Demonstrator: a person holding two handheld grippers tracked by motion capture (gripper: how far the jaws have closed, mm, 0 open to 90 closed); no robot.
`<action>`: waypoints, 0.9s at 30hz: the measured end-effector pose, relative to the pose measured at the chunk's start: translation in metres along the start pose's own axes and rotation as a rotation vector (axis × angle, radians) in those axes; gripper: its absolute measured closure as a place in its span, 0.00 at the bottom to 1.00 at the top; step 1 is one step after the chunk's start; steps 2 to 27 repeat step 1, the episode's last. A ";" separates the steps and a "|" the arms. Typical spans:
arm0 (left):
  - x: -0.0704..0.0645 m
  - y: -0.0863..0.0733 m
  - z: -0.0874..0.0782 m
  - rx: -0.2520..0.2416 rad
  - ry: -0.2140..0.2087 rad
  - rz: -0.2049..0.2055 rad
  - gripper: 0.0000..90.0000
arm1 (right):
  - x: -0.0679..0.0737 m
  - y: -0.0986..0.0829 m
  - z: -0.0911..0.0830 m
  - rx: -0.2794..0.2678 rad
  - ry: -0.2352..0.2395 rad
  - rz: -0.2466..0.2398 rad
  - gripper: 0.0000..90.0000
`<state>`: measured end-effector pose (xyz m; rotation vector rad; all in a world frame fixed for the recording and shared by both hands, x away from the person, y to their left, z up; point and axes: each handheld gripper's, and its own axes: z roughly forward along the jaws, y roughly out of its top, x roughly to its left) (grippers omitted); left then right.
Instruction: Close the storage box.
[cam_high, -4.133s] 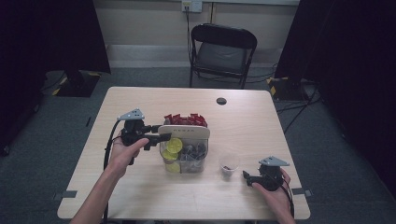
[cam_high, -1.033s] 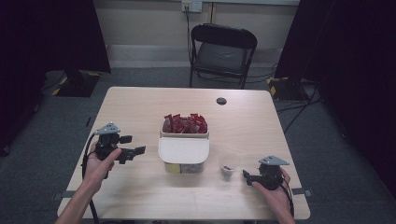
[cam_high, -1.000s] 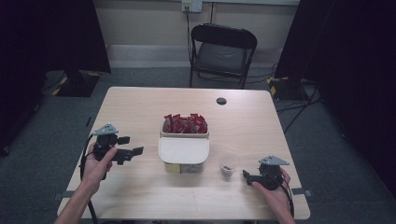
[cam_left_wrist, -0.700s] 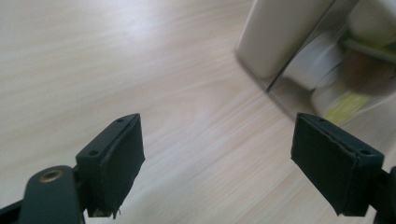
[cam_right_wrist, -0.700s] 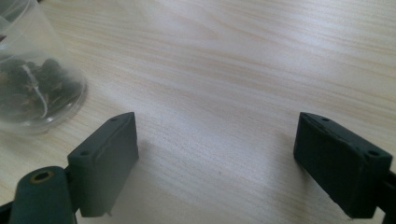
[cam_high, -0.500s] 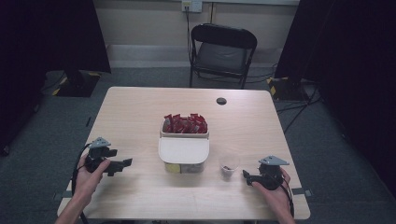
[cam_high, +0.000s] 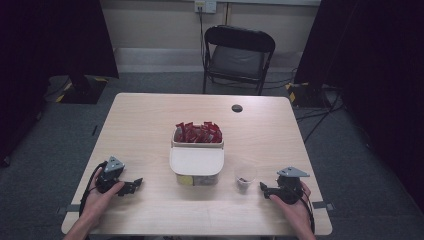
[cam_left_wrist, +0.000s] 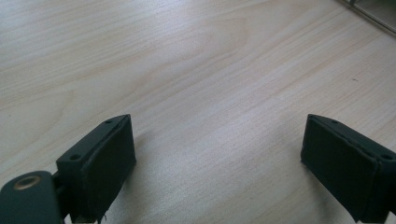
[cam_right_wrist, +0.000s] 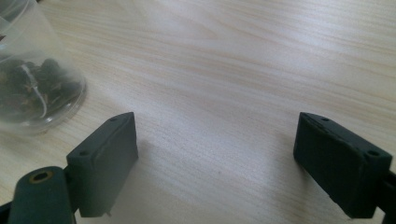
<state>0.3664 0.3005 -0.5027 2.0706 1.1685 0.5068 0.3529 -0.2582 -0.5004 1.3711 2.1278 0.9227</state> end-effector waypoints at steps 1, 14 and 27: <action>0.000 0.000 0.000 0.000 0.000 0.000 0.09 | 0.000 0.000 0.000 0.000 0.000 0.001 0.15; 0.000 0.000 0.000 0.000 0.000 0.000 0.09 | 0.000 0.000 0.000 0.000 0.000 0.001 0.15; 0.000 0.000 0.000 0.000 0.000 0.000 0.09 | 0.000 0.000 0.000 0.000 0.000 0.001 0.15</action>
